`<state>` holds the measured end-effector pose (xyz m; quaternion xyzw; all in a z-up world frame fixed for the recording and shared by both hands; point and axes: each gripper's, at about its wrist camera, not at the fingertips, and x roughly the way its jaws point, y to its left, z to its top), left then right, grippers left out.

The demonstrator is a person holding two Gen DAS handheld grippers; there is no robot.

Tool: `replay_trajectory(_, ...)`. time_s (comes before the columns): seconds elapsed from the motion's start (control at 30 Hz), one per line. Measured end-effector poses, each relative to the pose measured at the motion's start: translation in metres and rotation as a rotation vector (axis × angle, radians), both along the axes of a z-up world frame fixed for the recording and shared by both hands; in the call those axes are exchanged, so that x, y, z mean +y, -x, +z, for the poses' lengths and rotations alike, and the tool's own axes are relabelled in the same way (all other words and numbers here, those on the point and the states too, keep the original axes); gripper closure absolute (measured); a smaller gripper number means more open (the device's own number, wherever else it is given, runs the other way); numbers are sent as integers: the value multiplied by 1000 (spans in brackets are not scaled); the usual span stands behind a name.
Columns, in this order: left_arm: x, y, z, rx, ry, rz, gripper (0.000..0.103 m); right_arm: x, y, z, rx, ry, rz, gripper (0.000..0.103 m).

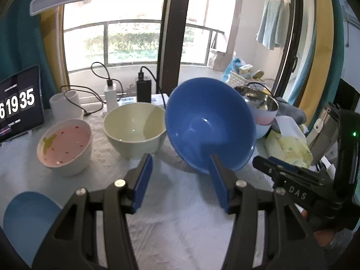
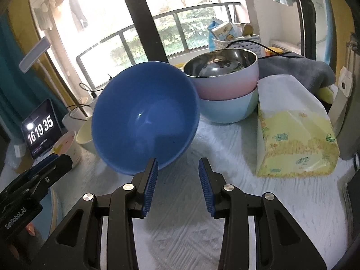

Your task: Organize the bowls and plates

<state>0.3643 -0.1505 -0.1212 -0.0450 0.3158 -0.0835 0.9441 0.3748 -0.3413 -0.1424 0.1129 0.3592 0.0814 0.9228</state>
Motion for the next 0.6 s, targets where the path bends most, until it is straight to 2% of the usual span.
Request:
replay_trajectory(0.17,-9,-11,-9,-13,-20,1,50,-2,-9,-5,-2,-10,-9,64)
replay_trajectory(0.6,-19,-37,-37,24,-29,15,51,7,-30,-18,-9,-5,11,64)
